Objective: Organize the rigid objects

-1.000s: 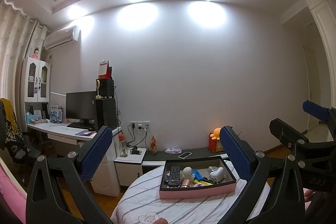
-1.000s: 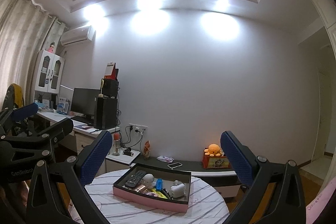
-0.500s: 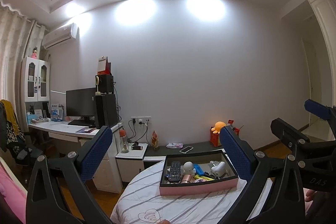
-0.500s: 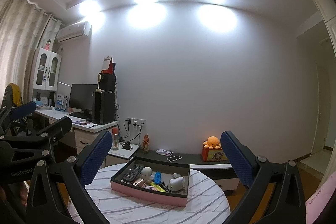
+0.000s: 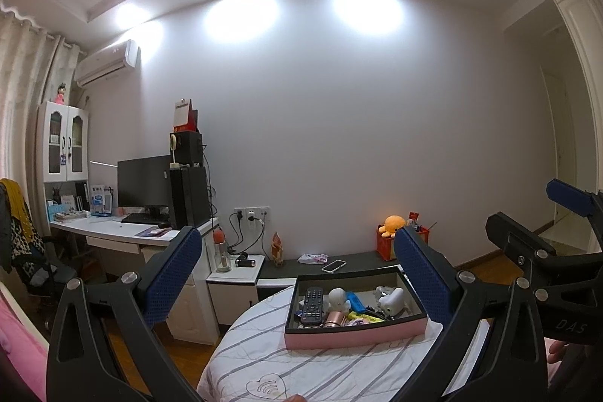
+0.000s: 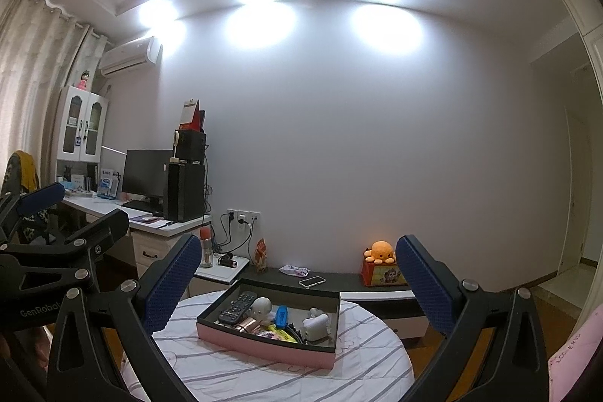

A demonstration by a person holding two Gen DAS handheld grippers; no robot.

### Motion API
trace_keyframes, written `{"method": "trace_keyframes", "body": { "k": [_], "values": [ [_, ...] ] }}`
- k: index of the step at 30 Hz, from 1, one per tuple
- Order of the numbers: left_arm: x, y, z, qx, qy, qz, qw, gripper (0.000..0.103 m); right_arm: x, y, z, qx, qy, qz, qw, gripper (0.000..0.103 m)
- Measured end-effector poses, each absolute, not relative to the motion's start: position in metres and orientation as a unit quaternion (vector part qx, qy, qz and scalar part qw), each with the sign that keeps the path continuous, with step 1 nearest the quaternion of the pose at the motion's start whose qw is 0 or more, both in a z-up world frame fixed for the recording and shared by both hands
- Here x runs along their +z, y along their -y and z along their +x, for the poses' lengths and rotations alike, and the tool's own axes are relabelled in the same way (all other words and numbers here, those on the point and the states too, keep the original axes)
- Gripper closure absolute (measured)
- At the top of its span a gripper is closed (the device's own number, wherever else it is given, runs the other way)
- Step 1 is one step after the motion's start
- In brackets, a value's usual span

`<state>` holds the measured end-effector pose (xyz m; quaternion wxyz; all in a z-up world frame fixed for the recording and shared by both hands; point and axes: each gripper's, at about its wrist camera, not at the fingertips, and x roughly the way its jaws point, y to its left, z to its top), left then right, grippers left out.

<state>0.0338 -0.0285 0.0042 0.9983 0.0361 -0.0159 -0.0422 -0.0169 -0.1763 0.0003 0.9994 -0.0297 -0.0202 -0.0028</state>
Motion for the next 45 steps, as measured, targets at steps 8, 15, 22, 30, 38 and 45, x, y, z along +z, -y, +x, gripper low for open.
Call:
{"method": "trace_keyframes", "body": {
  "k": [8,15,22,30,38,45],
  "values": [
    [0.004,0.028,0.036,-0.043,0.012,0.036,0.998,0.0,-0.001,0.177,-0.016,-0.004,0.017,-0.03,0.999,0.0],
    [0.003,0.028,0.037,-0.043,0.011,0.036,0.998,0.0,-0.001,0.176,-0.015,-0.003,0.016,-0.03,0.999,0.0],
    [0.0,0.028,0.041,-0.04,0.007,0.038,0.998,0.0,-0.002,0.178,-0.014,-0.002,0.01,-0.03,1.0,0.0],
    [-0.001,0.028,0.041,-0.04,0.006,0.038,0.998,0.0,-0.001,0.176,-0.014,-0.003,0.011,-0.031,0.999,0.0],
    [-0.001,0.028,0.042,-0.04,0.007,0.038,0.998,0.0,-0.001,0.176,-0.014,-0.003,0.011,-0.031,0.999,0.0],
    [-0.003,0.03,0.046,-0.039,0.003,0.037,0.999,0.0,-0.004,0.175,-0.011,-0.003,0.005,-0.031,1.0,0.0]
  ]
}}
